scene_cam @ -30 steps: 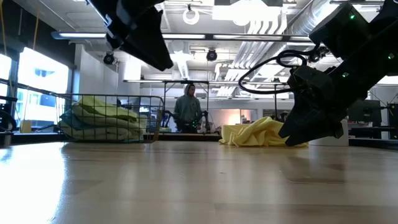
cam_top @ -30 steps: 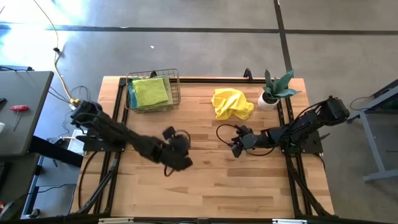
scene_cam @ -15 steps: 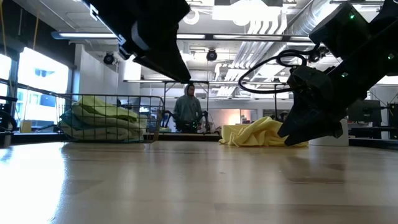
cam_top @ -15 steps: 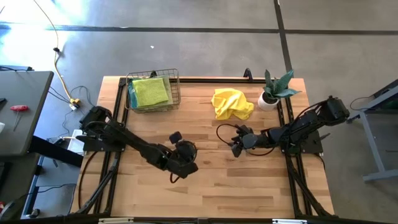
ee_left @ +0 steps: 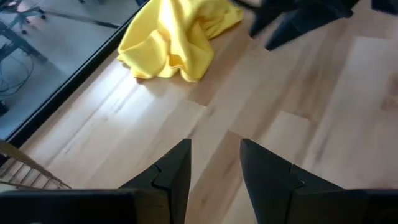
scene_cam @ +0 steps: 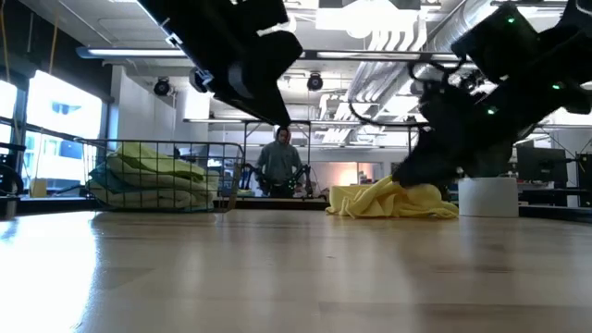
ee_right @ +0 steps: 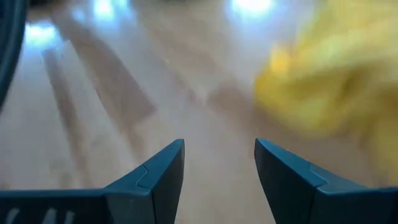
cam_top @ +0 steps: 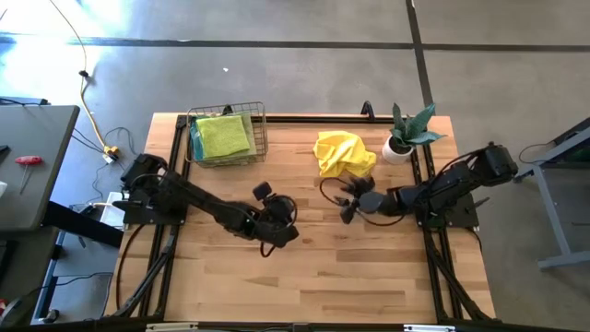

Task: Fold microfiber towels
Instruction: Fold the yellow towel

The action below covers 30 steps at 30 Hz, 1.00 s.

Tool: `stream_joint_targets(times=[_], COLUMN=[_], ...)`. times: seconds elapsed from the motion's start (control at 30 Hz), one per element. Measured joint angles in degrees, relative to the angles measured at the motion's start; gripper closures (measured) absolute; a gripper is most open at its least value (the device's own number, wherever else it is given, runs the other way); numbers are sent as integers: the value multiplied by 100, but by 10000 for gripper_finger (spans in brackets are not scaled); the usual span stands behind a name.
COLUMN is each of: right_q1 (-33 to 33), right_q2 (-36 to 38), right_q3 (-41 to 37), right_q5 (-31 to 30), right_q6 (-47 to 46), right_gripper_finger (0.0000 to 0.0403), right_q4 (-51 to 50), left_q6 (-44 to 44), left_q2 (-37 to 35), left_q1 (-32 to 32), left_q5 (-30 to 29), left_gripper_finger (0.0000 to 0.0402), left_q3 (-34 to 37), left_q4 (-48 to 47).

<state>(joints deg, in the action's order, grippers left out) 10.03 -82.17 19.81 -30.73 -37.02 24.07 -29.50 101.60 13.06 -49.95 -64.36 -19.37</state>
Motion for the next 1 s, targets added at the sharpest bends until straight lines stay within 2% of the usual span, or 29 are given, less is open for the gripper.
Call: stream_joint_targets(times=[0.1, 0.17, 0.27, 0.37, 0.53, 0.67, 0.83, 1.0], right_q1=[-197, -370, -856, -1528, -2589, -3102, -3211, -2884], right_q2=[0, 0, 3, -6, -183, -461, -1027, -1412], right_q3=[0, 4, 159, 438, 1137, 1476, 1539, 1584], right_q5=[-232, -439, -1243, -1194, -411, 528, 1963, 3269], right_q6=[2540, 3738, 3792, 3340, 2463, 2175, 2140, 1991], right_gripper_finger=[214, 214, 214, 214, 214, 214, 214, 214], right_q4=[838, 1341, 1289, 271, -1137, -1696, -1764, -1445], left_q6=[-10, -27, -87, -181, -194, -326, -336, -336], left_q2=[0, 0, 0, 0, 0, 0, 0, 0], left_q1=[-81, -106, -98, -64, -57, -13, 88, 135], left_q5=[14, 80, 125, 131, 135, 135, 336, 431], left_gripper_finger=[273, 273, 273, 273, 273, 273, 273, 273], left_q3=[0, 0, 0, 0, 0, 0, 0, 0], left_q4=[-4, -5, -5, -5, -3, 30, 27, 27])
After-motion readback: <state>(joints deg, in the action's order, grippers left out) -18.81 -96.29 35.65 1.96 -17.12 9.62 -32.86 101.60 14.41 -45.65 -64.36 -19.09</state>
